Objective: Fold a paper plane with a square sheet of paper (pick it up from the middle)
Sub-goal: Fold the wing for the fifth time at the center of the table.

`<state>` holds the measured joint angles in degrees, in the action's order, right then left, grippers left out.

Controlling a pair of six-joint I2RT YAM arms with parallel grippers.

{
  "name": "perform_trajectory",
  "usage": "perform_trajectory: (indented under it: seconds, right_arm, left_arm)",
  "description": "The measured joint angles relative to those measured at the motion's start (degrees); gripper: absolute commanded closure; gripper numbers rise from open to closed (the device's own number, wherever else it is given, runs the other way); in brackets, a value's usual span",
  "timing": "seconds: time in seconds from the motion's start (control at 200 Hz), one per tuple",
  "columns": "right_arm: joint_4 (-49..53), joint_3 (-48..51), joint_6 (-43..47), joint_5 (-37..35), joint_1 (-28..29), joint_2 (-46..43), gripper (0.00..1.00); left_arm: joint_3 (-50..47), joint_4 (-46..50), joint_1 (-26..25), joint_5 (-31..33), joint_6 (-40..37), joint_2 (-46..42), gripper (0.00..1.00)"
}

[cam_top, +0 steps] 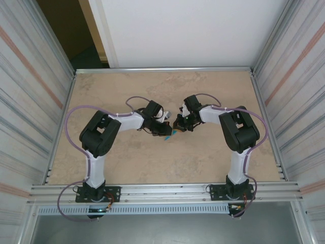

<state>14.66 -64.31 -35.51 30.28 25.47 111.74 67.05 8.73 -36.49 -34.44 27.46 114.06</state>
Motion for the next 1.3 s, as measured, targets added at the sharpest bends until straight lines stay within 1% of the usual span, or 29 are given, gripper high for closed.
perform_trajectory:
  seconds: [0.446,0.732,0.927,1.082,1.188,1.298]
  right_arm:
    - [0.04,-0.98,0.22,0.98,0.00,1.11,0.95]
    - [0.81,-2.14,0.90,1.33,0.00,2.01,0.96]
    - [0.85,-2.34,1.68,1.75,-0.11,2.25,0.96]
    - [1.03,-2.60,1.70,2.03,-0.09,2.43,0.96]
    - [1.03,-2.73,1.70,2.16,0.09,2.51,0.96]
    - [0.55,-2.82,1.51,1.88,0.70,2.51,0.96]
  left_arm:
    - [-1.16,0.20,0.00,1.92,-0.46,-0.39,0.91]
    - [-2.75,-0.20,0.46,2.08,-0.61,-1.60,0.91]
    - [-7.41,0.07,1.64,1.68,-0.66,-5.05,0.91]
    - [-11.04,2.27,2.40,1.53,-0.76,-8.39,0.91]
    - [-12.09,3.52,2.43,1.88,-0.72,-10.60,0.91]
    - [-12.13,2.64,2.45,2.58,-0.37,-14.10,0.91]
